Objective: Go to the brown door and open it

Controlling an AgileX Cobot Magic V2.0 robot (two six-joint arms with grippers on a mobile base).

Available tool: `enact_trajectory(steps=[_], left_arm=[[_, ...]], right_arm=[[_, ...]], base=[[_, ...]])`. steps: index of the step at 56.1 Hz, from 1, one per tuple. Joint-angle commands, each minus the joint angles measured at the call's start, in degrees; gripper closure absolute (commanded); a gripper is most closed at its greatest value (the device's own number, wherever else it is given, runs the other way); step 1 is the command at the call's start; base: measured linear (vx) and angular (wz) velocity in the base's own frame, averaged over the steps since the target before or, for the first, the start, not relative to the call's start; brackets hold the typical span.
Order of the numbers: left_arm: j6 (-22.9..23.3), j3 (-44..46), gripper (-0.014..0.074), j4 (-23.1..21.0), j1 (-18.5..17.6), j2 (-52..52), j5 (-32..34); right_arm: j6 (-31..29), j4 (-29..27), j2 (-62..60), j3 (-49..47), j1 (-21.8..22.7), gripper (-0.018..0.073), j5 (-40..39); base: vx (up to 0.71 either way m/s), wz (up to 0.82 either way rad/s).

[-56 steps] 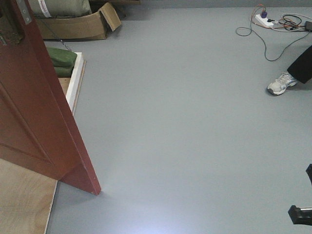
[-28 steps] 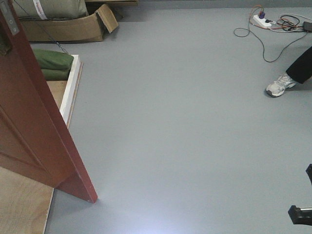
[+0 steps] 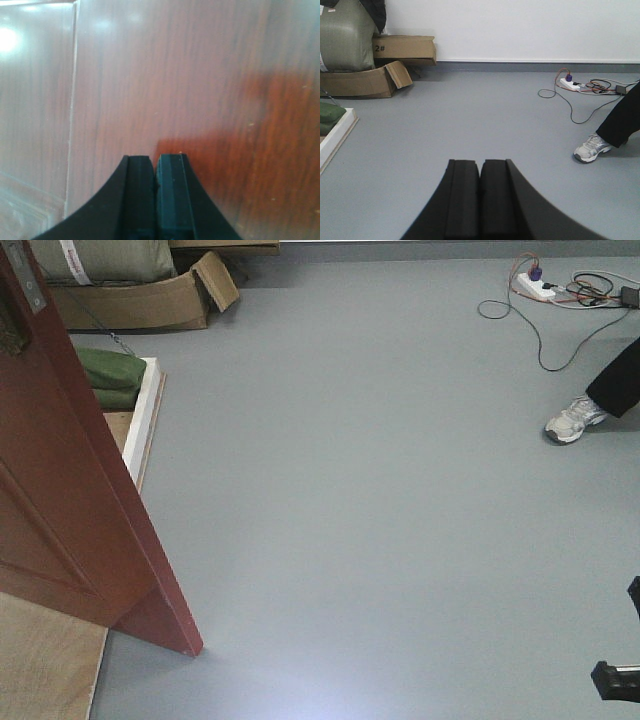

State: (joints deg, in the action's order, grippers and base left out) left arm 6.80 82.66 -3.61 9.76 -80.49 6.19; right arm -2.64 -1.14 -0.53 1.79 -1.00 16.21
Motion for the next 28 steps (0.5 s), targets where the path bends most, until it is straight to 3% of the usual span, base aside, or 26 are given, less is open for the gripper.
enact_trajectory(steps=[1,28], left_arm=[[0.0,2.1,0.0600,0.0,-0.5,1.9,3.8],[0.0,2.1,0.0600,0.0,-0.5,1.9,3.6]], right_arm=[[-0.3,0.4,-0.5,0.2,0.1,0.0559,-4.7],[-0.3,0.4,-0.5,0.2,0.1,0.0559,-4.7]], base=[[0.07,-0.03],[0.09,-0.02]])
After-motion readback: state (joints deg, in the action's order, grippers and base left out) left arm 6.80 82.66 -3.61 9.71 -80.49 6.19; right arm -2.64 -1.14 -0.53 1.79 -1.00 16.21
